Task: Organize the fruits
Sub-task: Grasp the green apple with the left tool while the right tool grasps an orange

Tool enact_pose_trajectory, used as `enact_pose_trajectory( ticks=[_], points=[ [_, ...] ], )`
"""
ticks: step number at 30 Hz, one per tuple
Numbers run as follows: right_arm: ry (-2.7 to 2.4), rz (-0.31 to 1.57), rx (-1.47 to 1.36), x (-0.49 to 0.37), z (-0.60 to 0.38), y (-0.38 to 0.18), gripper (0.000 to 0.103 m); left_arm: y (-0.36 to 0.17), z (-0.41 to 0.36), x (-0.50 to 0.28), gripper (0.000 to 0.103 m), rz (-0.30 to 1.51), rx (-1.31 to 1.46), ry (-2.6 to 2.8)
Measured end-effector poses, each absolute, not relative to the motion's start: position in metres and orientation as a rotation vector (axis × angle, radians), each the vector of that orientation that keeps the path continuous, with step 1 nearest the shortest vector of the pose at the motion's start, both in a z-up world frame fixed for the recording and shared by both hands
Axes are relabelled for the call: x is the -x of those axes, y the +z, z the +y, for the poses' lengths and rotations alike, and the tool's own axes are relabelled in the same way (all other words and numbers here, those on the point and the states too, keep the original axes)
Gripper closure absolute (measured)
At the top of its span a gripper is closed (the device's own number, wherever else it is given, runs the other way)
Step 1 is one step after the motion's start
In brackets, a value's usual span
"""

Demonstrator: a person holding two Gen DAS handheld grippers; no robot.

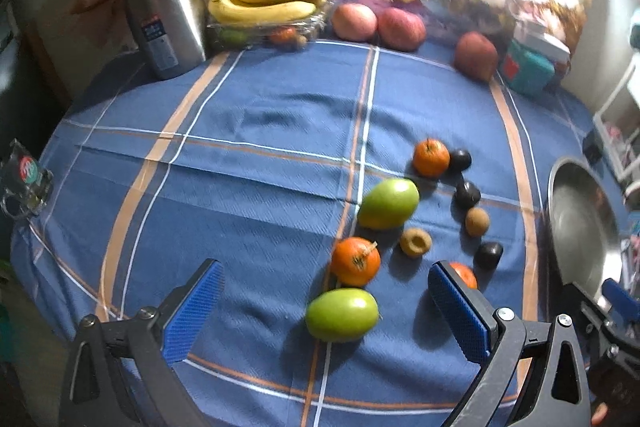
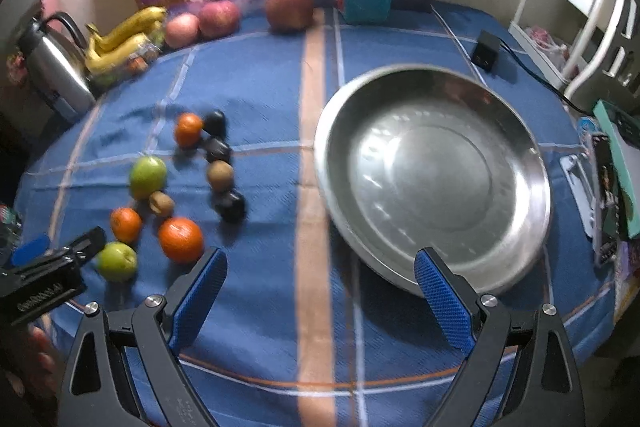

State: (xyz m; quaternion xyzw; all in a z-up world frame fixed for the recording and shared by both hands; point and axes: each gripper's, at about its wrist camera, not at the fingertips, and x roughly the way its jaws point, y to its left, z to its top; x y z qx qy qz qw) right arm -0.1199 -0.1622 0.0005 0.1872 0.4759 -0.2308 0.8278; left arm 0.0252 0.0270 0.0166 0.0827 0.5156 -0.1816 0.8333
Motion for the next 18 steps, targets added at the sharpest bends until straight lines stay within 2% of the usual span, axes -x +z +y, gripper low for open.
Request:
enact_pose_trajectory(
  ticks=[18],
  points=[
    [-0.328, 0.925, -0.384, 0.069, -0.126, 0.016, 0.008, -0.016, 0.036, -0.032, 0.003, 1.258, -0.14, -0.392]
  ],
)
